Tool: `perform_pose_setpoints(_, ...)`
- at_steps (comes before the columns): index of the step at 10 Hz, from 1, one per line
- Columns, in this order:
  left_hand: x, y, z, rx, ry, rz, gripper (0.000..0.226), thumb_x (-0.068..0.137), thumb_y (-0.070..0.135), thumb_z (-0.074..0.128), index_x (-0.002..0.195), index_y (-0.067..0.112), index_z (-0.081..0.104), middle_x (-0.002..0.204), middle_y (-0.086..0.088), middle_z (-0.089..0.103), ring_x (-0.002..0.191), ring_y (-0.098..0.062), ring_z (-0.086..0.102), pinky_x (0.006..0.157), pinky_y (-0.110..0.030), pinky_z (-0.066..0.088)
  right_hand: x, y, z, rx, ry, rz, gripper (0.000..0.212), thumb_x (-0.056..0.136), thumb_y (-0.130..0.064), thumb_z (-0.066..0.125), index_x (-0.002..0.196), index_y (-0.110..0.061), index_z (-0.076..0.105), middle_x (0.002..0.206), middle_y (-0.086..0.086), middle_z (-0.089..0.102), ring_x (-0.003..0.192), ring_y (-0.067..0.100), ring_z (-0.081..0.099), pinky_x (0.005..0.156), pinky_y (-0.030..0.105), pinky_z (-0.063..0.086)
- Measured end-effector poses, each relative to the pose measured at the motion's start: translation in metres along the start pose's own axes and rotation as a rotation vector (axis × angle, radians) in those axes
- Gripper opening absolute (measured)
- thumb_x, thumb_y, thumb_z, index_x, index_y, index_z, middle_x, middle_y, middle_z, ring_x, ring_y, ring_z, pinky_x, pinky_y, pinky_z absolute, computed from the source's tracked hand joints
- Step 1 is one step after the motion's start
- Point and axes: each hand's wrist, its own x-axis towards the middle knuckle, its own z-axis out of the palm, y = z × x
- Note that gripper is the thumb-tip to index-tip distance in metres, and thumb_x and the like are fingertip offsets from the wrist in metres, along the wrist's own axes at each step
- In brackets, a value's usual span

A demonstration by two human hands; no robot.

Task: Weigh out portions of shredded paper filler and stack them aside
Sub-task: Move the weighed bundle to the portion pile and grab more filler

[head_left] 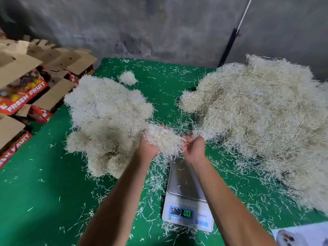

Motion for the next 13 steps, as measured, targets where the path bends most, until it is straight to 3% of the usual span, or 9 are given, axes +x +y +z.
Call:
perform_pose_setpoints(2,-0.035,0.030,0.014,-0.297,-0.491,0.011,0.054,0.094,0.045,0.062,0.127,0.003,0.060,0.126,-0.016,0.066,0.109,-0.030,0.064,0.103,-0.046,0.049,-0.001,-0.008,-0.012,-0.247,0.074,0.111,0.027,0.109,-0.013,0.032,0.086,-0.011,0.047,0.061,-0.002,0.038,0.044,0.012,0.036,0.039,0.025,0.034)
perform_pose_setpoints(4,-0.057,0.039,0.036,0.387,-0.680,0.355,0.021,0.097,0.038,0.060,0.080,0.026,0.056,0.074,0.006,0.059,0.059,-0.005,0.057,0.054,-0.018,0.042,0.000,-0.013,-0.032,-1.494,-0.102,-0.417,0.024,0.107,-0.008,0.048,0.095,0.002,0.065,0.089,0.016,0.067,0.081,0.033,0.067,0.074,0.035,0.056)
perform_pose_setpoints(5,-0.043,0.027,0.038,0.324,-0.430,0.333,0.030,0.099,0.033,0.061,0.077,0.014,0.052,0.062,0.005,0.045,0.036,-0.001,0.040,0.037,-0.017,0.033,0.020,-0.038,-0.052,-1.820,-0.011,-0.494,0.028,0.109,-0.027,0.047,0.089,-0.010,0.058,0.070,0.001,0.060,0.061,0.017,0.064,0.051,0.029,0.052)
perform_pose_setpoints(6,-0.036,0.019,0.034,-0.190,-0.217,0.128,0.024,0.099,0.040,0.060,0.092,0.019,0.053,0.070,0.003,0.050,0.048,-0.004,0.048,0.038,-0.017,0.040,0.035,-0.057,-0.065,-1.575,0.136,-0.498,0.025,0.106,-0.025,0.056,0.116,-0.003,0.053,0.080,0.005,0.059,0.063,0.012,0.056,0.045,0.019,0.034)
perform_pose_setpoints(7,-0.029,0.016,0.027,-0.831,-0.304,-0.159,0.053,0.101,0.054,0.044,0.130,0.012,0.057,0.120,-0.013,0.066,0.116,-0.030,0.062,0.097,-0.040,0.053,0.037,-0.069,-0.097,-1.221,0.280,-0.293,0.050,0.103,-0.025,0.061,0.133,0.011,0.045,0.104,0.018,0.065,0.073,0.017,0.061,0.056,0.019,0.051)
perform_pose_setpoints(8,-0.032,0.006,0.031,-0.990,-0.148,-0.286,0.059,0.105,0.044,0.045,0.156,0.016,0.033,0.156,-0.018,0.040,0.136,-0.033,0.048,0.112,-0.032,0.037,0.018,-0.059,-0.130,-1.419,0.396,-0.146,0.053,0.097,-0.015,0.066,0.138,0.010,0.044,0.134,0.027,0.054,0.116,0.035,0.056,0.102,0.044,0.052)
perform_pose_setpoints(10,-0.065,0.008,0.072,-1.000,-0.082,-0.287,0.060,0.105,0.042,0.044,0.158,0.019,0.028,0.164,-0.007,0.029,0.150,-0.028,0.029,0.118,-0.035,0.031,-0.053,-0.004,-0.124,-0.874,-0.025,-0.475,0.023,0.107,-0.030,0.053,0.122,-0.021,0.067,0.105,-0.009,0.070,0.094,0.022,0.067,0.084,0.021,0.054)
perform_pose_setpoints(12,-0.096,-0.003,0.108,-0.445,-0.151,-0.022,0.022,0.104,0.029,0.046,0.098,0.014,0.061,0.092,-0.006,0.063,0.077,-0.019,0.060,0.067,-0.029,0.048,-0.065,0.021,-0.097,-0.262,-0.231,0.164,0.048,0.097,-0.069,0.048,0.098,-0.028,0.072,0.084,-0.008,0.078,0.075,0.005,0.074,0.060,0.018,0.057)
perform_pose_setpoints(13,-0.095,-0.012,0.101,-0.234,-0.041,-0.069,0.023,0.098,0.020,0.056,0.075,0.018,0.052,0.073,0.003,0.053,0.057,-0.009,0.047,0.050,-0.021,0.043,-0.055,0.020,-0.102,-0.334,-0.092,0.182,0.063,0.096,-0.061,0.060,0.135,-0.011,0.054,0.109,0.012,0.067,0.096,0.019,0.064,0.101,0.041,0.052)
